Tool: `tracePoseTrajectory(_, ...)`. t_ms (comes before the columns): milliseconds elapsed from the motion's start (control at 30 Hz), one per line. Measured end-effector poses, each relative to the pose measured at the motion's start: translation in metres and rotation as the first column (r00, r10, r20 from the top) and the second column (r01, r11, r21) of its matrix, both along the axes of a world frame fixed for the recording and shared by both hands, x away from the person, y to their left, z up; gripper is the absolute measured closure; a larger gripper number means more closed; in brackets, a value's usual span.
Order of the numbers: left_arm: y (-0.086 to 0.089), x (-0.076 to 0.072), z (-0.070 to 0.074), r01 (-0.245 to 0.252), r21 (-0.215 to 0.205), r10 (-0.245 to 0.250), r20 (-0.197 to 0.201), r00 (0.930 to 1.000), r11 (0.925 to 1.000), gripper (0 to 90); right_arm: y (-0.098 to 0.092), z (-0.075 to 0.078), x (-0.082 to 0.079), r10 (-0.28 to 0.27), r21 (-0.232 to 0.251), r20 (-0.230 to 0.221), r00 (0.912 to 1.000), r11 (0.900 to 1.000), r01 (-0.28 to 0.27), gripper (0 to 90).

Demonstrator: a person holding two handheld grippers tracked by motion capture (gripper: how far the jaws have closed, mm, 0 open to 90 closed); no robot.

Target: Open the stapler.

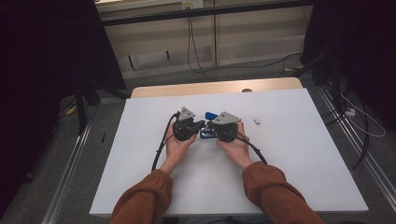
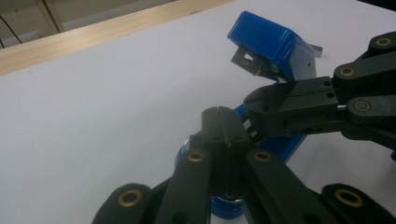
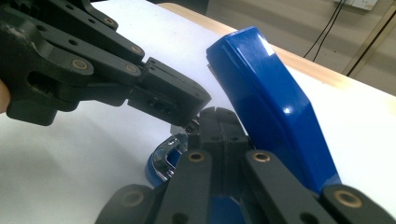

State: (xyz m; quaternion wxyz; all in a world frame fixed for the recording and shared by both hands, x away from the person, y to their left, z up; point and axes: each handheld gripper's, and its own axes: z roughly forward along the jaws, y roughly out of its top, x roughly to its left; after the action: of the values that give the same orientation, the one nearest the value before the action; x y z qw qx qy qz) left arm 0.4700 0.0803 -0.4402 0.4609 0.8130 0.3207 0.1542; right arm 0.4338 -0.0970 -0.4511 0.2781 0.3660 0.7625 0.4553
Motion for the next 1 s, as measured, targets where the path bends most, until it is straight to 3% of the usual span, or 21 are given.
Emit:
tracePoseTrajectory(400, -0.0001, 0.0015, -0.0068, 0.002, 0.024, -0.002, -0.014, 0.9999, 0.9997, 90.0, 0.0033, -0.0039, 0.0004, -0.001, -0.001, 0.005, 1.0000, 1.000, 0.001, 90.0)
tracePoseTrajectory(1000, -0.0004, 0.0015, -0.0077, 0.000, 0.015, 0.000, -0.019, 0.9998, 0.9999, 90.0, 0.0080, -0.0016, 0.0020, -0.023, 0.011, 0.047, 0.9986, 1.000, 0.023, 90.0)
